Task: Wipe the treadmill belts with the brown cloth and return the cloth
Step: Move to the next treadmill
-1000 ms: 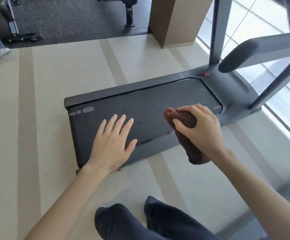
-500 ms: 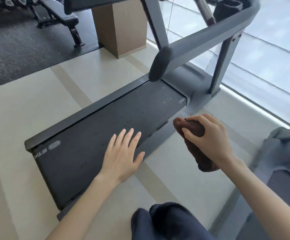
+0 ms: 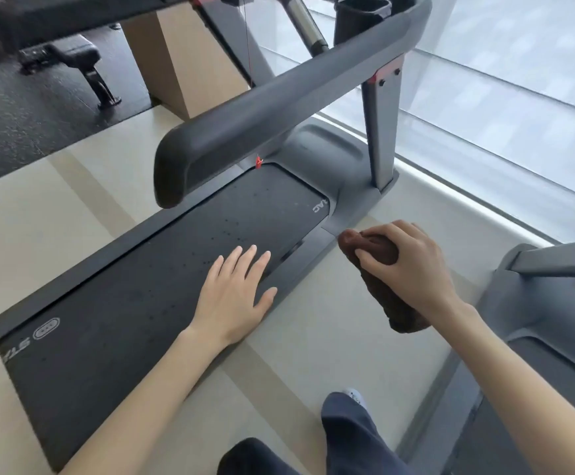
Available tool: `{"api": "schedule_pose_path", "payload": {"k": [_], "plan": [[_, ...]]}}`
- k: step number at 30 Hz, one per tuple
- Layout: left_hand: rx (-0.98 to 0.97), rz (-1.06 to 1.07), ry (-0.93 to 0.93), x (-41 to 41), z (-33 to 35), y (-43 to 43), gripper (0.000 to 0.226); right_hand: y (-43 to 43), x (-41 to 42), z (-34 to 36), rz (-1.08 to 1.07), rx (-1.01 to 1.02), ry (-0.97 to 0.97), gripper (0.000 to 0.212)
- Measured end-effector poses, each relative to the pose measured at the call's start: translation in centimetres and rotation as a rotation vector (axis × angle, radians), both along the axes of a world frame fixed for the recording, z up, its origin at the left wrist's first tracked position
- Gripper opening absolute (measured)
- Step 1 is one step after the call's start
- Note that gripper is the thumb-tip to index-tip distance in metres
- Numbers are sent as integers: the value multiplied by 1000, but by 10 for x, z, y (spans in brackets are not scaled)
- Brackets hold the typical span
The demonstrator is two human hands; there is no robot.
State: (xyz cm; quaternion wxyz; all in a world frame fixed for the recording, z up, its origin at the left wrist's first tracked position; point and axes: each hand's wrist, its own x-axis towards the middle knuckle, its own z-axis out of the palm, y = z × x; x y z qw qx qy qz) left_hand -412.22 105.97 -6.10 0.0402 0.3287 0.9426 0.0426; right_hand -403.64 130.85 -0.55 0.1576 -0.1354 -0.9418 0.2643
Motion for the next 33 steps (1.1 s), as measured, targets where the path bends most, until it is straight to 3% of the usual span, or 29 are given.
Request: {"api": "schedule_pose_path", "payload": {"k": [9,14,18,33], "plan": [[54,86,-36,-7,-2,160,61,156,-28,13,167,89,-26,24],[-26,125,-11,-28,-4,182,73,195,-58,7,191,66,3,20],[-62,121,-18,-57,-11,192,60,211,-95,-7,207,54,-9,20],[-145,198,-83,-174,-71,292,59,290,-252,-79,350,60,-85,20]]}}
